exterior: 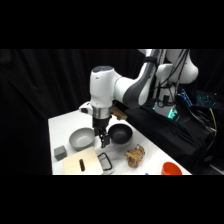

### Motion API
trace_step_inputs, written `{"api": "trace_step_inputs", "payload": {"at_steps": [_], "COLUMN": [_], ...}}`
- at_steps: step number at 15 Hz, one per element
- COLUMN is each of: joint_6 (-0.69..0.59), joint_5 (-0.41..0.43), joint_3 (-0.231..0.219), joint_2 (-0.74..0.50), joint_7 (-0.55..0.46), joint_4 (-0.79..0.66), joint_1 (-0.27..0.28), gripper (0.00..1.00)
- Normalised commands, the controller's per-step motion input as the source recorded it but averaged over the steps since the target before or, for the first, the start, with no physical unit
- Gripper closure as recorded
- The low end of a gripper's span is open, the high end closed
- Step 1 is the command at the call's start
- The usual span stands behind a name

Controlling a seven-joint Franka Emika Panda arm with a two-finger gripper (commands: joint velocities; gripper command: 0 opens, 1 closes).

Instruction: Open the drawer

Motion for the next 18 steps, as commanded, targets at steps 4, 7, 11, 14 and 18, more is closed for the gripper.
{"api": "trace_step_inputs", "payload": {"at_steps": [4, 7, 11, 14, 18], "joint_6": [0.22, 0.15, 0.12, 0.14, 0.24], "joint_5": [-0.05, -0.044, -0.003, 0.013, 0.001], "joint_3": [-0.095, -0.118, -0.097, -0.085, -0.117], "joint_2": [0.25, 0.26, 0.22, 0.14, 0.11], "joint_7": [0.06, 0.07, 0.06, 0.08, 0.1], "joint_4": [0.19, 0.24, 0.23, 0.13, 0.04], "joint_1": [0.098, 0.106, 0.1, 0.114, 0.125], "gripper": [0.0, 0.0, 0.0, 0.0, 0.0]}}
